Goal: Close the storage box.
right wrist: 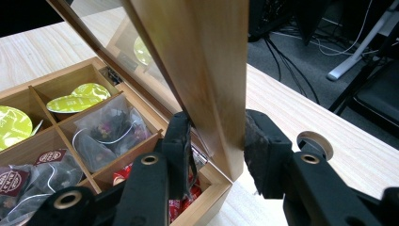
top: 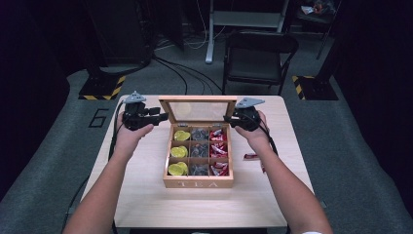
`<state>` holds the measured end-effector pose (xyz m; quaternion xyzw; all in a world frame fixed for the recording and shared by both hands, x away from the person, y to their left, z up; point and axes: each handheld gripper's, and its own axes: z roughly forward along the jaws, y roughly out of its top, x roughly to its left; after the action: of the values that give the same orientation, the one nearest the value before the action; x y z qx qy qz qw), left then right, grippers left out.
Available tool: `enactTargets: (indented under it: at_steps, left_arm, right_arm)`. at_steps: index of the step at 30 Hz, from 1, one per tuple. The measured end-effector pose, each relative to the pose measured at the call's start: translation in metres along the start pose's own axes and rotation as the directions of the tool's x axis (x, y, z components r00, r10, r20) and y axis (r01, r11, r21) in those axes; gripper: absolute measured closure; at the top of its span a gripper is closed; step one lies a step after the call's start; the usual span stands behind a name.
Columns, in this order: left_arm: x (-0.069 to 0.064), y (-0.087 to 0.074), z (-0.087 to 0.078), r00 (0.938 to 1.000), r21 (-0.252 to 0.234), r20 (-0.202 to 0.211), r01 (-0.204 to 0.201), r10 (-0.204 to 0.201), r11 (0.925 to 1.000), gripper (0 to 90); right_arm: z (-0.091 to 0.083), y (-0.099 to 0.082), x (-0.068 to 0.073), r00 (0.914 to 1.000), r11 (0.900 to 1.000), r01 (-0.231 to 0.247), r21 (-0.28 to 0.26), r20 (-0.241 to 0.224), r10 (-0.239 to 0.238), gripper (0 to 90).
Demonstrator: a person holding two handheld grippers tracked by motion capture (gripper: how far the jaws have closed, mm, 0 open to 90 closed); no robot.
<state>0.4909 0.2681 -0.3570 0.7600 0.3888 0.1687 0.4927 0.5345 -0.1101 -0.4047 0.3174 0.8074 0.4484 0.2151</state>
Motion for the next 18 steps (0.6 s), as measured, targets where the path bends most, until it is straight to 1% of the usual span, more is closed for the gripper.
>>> enactTargets:
  at_steps: [2,3,4,9,11,13,15,18]
  left_arm:
    - [-0.001,0.001,-0.001,1.0000,-0.009,0.000,-0.007,0.007,0.9999,52.0]
    - [-0.001,0.001,-0.001,1.0000,-0.010,0.003,-0.009,0.009,0.9999,52.5]
    - [-0.002,0.002,-0.002,0.9999,-0.008,0.005,-0.014,0.014,0.9999,52.7]
    - [-0.006,0.006,-0.002,0.9995,-0.016,0.012,-0.030,0.030,0.9994,53.0]
    - [-0.008,0.009,-0.002,0.9992,-0.021,0.011,-0.039,0.039,0.9990,55.5]
    - [-0.008,0.011,-0.003,0.9992,-0.026,0.008,-0.038,0.039,0.9989,59.1]
    - [-0.009,0.013,-0.003,0.9993,-0.023,0.006,-0.038,0.038,0.9990,59.0]
    - [-0.010,0.015,-0.004,0.9989,-0.012,0.000,-0.047,0.047,0.9988,59.3]
  right_arm:
    - [-0.001,-0.001,0.001,1.0000,1.0000,0.006,0.000,0.003,-0.006,62.3]
    - [-0.001,-0.002,0.002,0.9999,0.9999,0.010,-0.011,0.008,-0.010,62.3]
    - [-0.001,-0.003,0.003,0.9999,0.9999,0.005,-0.011,0.012,-0.005,62.3]
    - [-0.002,-0.004,0.004,0.9996,0.9995,0.024,-0.020,0.018,-0.024,62.4]
    - [-0.002,-0.004,0.004,0.9997,0.9997,0.017,-0.019,0.018,-0.017,62.4]
    - [-0.002,-0.004,0.005,0.9997,0.9996,0.018,-0.021,0.018,-0.017,62.4]
    - [-0.003,-0.005,0.005,0.9998,0.9998,0.011,-0.017,0.018,-0.010,62.3]
    - [-0.002,-0.005,0.003,0.9997,0.9993,0.023,-0.030,0.011,-0.022,60.7]
